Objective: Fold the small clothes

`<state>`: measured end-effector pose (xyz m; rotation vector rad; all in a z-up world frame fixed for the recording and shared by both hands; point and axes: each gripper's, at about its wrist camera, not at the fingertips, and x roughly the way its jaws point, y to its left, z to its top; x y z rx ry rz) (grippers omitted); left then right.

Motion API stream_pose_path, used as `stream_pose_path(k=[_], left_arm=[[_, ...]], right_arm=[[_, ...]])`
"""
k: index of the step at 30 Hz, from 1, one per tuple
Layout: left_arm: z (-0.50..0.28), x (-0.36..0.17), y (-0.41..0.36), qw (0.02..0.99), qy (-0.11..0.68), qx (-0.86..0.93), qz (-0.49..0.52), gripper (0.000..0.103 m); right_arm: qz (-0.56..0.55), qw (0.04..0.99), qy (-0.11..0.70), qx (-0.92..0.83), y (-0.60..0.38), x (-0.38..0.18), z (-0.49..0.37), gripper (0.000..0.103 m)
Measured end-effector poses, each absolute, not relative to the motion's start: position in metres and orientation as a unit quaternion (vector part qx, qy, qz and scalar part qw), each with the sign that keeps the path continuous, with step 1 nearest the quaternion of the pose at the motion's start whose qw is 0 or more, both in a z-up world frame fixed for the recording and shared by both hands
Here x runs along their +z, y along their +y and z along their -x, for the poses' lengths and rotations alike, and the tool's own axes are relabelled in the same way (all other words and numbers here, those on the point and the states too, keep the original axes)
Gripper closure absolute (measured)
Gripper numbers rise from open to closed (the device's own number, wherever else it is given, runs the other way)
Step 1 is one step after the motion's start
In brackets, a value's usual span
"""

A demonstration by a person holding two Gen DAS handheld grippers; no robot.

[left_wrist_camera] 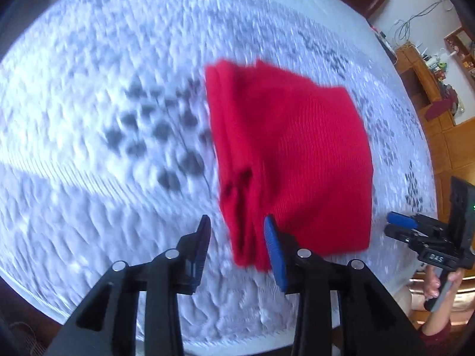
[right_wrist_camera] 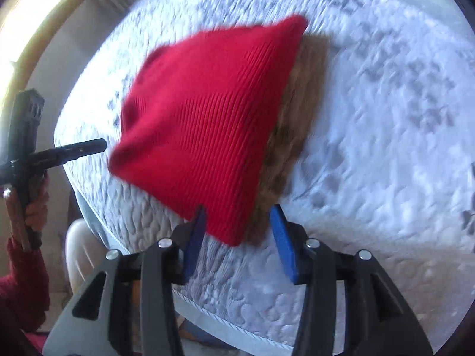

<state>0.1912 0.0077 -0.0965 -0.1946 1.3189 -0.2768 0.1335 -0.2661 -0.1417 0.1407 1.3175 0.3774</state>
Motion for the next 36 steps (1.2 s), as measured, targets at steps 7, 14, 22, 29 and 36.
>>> stream_pose_path(k=[7, 14, 22, 29, 36], left_arm=[[-0.295, -0.110, 0.006, 0.790, 0.602, -0.086, 0.080, 0.066], [-0.335, -0.136, -0.004, 0.774, 0.619, -0.100, 0.092, 0.077], [-0.332, -0.132, 0.003, 0.780, 0.603, -0.098, 0.134, 0.096], [-0.328, -0.126, 0.044, 0.801, 0.571, -0.056, 0.168, 0.097], [-0.326, -0.147, 0.030, 0.791, 0.590, -0.070, 0.144, 0.094]], right_arm=[[-0.059, 0.785, 0.594, 0.165, -0.260, -0.135, -0.184, 0.057], [-0.069, 0.778, 0.603, 0.160, -0.262, -0.156, -0.216, 0.057], [-0.080, 0.775, 0.604, 0.166, -0.261, -0.162, -0.228, 0.057], [-0.088, 0.773, 0.603, 0.176, -0.255, -0.168, -0.235, 0.056], [-0.094, 0.765, 0.617, 0.160, -0.258, -0.178, -0.238, 0.050]])
